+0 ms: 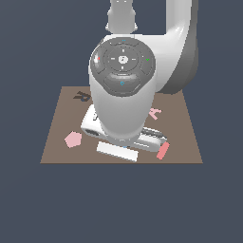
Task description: Insert a designated object into the corresponding slot on a board.
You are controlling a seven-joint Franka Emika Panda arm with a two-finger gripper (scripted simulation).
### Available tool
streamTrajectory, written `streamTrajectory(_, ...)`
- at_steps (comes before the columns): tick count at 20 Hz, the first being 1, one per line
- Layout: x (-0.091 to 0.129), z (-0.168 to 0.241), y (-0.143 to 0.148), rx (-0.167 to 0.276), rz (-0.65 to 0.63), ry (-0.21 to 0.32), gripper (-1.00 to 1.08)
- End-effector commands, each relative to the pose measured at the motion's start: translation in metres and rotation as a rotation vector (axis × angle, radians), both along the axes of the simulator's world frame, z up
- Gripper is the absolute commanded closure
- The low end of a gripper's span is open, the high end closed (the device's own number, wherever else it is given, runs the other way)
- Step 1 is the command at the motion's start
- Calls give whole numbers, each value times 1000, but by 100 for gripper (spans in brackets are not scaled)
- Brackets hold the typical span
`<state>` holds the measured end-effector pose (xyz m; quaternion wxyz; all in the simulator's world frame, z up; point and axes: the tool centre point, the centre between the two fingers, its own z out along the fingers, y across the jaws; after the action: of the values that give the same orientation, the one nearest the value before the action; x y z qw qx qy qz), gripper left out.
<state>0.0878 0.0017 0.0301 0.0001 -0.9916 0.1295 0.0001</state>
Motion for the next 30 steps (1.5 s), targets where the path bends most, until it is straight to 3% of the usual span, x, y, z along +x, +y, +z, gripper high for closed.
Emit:
streamTrajectory(1,0,0,0,0,0,0,108)
streamTrajectory(16,-12,0,0,0,63,0,108)
streamTrajectory(30,-70,3,-9,0,377,0,108)
